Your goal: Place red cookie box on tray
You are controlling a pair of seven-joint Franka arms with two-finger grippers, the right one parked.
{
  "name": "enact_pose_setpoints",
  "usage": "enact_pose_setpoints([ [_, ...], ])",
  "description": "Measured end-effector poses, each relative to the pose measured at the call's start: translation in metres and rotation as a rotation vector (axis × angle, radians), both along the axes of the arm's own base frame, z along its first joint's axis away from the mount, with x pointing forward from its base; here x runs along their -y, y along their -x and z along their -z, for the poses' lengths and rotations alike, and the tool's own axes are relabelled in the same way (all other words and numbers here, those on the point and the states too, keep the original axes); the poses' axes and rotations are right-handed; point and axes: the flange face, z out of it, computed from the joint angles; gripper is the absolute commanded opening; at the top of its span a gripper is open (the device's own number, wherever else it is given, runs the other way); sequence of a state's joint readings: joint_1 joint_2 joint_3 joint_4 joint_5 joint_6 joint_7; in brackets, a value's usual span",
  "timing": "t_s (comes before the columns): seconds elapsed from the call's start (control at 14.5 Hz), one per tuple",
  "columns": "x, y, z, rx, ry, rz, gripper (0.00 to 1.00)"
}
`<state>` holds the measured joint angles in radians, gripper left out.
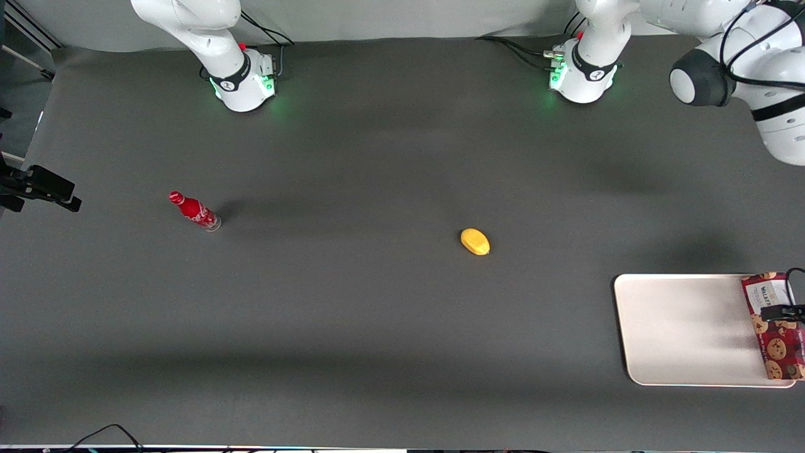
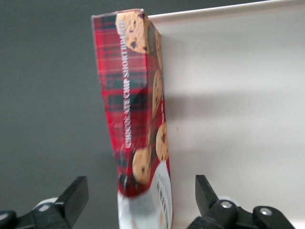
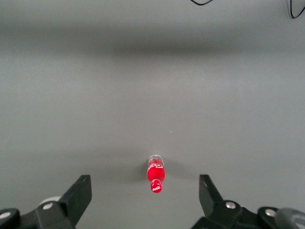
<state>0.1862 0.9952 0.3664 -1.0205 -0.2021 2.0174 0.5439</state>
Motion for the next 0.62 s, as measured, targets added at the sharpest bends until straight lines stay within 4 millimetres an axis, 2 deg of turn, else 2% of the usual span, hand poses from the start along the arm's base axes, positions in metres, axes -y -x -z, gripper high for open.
enact_pose_setpoints([
  [0.14, 0.0, 0.006, -0.048, -0.037, -0.006, 0.005, 1.0],
  [0.28, 0.005, 0.018, -0.111, -0.063, -0.002, 0.003, 1.0],
  [0.48, 0.017, 0.053, -0.214, -0.089, 0.046, -0.015, 1.0],
  [0.62, 0.025, 0.084, -0.272, -0.106, 0.087, -0.028, 1.0],
])
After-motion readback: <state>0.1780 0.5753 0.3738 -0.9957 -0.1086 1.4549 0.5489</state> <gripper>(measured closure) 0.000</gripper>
